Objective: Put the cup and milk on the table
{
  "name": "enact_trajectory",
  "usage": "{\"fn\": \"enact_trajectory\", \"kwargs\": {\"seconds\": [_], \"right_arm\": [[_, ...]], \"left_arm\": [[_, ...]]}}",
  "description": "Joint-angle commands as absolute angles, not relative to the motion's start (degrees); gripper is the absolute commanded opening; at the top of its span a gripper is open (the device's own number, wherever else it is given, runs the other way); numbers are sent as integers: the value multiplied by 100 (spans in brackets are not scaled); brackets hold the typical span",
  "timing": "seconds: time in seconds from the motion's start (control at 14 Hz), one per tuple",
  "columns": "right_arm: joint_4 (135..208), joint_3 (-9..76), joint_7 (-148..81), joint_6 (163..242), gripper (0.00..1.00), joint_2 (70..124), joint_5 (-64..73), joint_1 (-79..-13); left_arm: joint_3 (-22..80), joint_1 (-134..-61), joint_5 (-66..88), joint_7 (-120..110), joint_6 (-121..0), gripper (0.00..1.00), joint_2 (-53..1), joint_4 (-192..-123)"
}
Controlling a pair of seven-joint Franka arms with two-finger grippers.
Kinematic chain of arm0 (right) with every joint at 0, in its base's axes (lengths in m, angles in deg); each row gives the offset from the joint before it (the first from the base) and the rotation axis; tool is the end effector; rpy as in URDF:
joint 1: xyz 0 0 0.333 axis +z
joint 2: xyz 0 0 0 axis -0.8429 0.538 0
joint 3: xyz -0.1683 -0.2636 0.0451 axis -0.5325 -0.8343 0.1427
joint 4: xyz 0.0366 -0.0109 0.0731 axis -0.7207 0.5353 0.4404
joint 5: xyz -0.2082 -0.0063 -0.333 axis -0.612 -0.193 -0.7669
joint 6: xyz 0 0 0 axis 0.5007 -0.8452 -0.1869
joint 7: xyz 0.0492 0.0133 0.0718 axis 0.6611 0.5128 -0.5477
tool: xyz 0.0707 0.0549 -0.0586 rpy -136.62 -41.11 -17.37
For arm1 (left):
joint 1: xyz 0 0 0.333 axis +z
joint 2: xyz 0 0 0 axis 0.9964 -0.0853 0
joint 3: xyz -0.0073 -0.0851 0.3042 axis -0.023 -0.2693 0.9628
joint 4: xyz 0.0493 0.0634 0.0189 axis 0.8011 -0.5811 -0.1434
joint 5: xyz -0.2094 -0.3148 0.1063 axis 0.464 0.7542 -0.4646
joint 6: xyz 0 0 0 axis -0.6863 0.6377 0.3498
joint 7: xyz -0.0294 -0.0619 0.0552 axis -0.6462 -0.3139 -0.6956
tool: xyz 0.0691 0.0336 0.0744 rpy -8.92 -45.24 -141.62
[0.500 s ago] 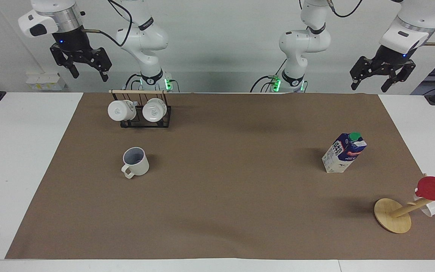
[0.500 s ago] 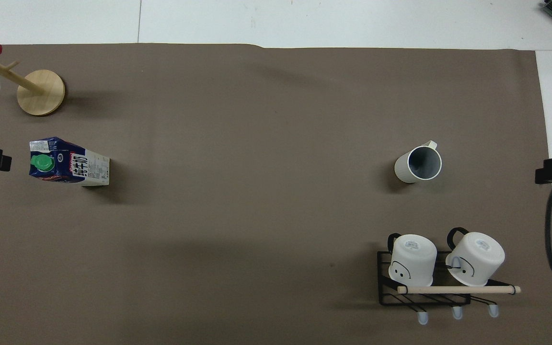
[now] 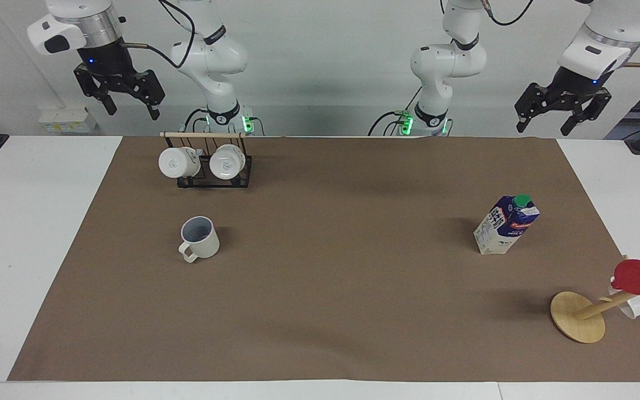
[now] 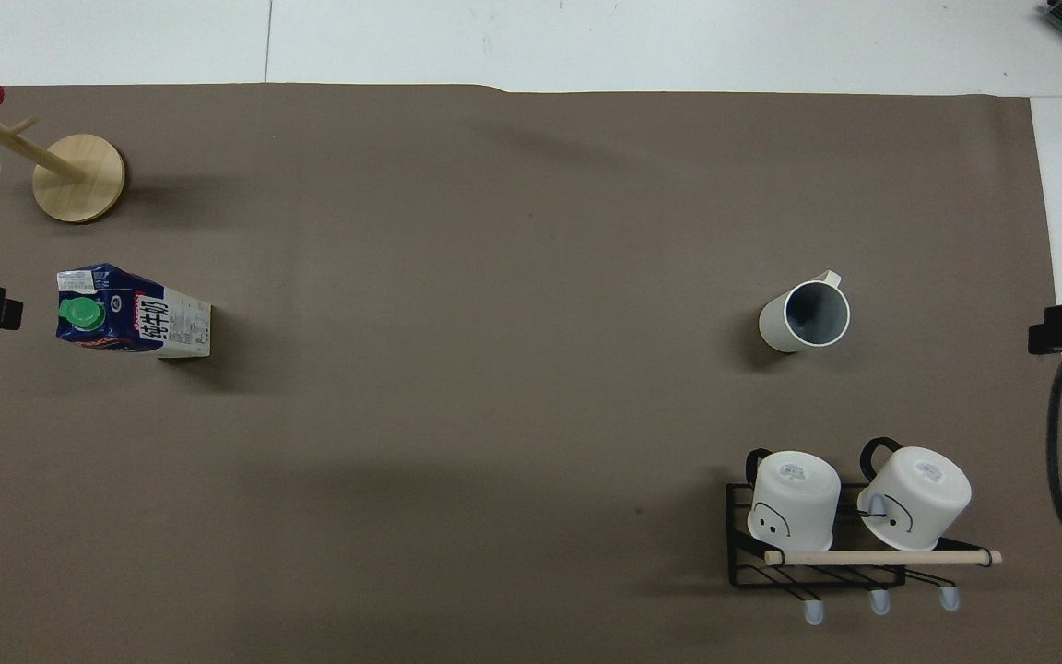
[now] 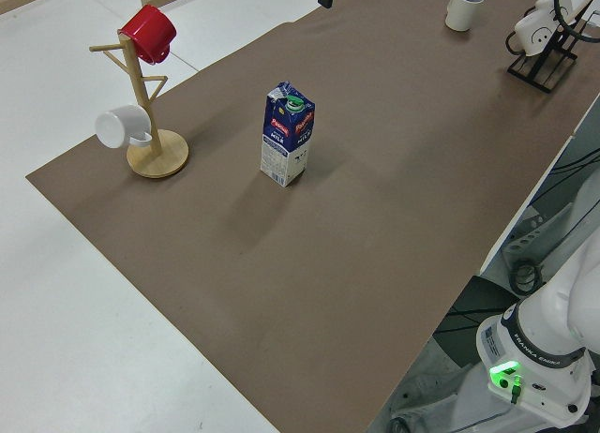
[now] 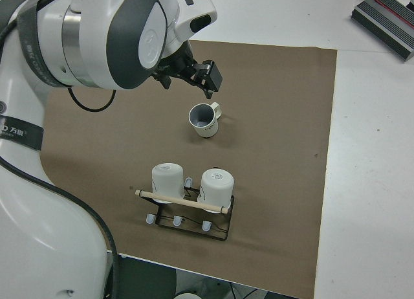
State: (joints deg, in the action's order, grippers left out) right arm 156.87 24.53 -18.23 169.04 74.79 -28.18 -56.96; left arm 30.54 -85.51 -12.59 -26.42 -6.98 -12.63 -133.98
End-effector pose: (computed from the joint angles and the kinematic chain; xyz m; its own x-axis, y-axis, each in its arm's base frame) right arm 0.5033 -0.0171 0.6873 0.9880 -0.1503 0.0343 -0.1511 -0.9883 0.0224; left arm 0.5270 -0.0204 0.6828 0.9892 -0.1400 0.0430 -0.1408 -0.9899 0.0176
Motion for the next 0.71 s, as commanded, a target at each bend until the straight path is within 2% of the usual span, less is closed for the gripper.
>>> {"fn": "enact_trajectory", "kwargs": {"seconds": [0.0, 0.64], "right_arm": [[15712, 2440, -1976, 16870, 100, 7397, -2773, -5736], [15800, 2466, -2003, 16888, 100, 7318, -2773, -5728]], "left_arm": [[3036, -8546, -1307, -2584, -732, 100, -1120, -13554], [3036, -8511, -1307, -2575, -696, 100, -1111, -13563]]}}
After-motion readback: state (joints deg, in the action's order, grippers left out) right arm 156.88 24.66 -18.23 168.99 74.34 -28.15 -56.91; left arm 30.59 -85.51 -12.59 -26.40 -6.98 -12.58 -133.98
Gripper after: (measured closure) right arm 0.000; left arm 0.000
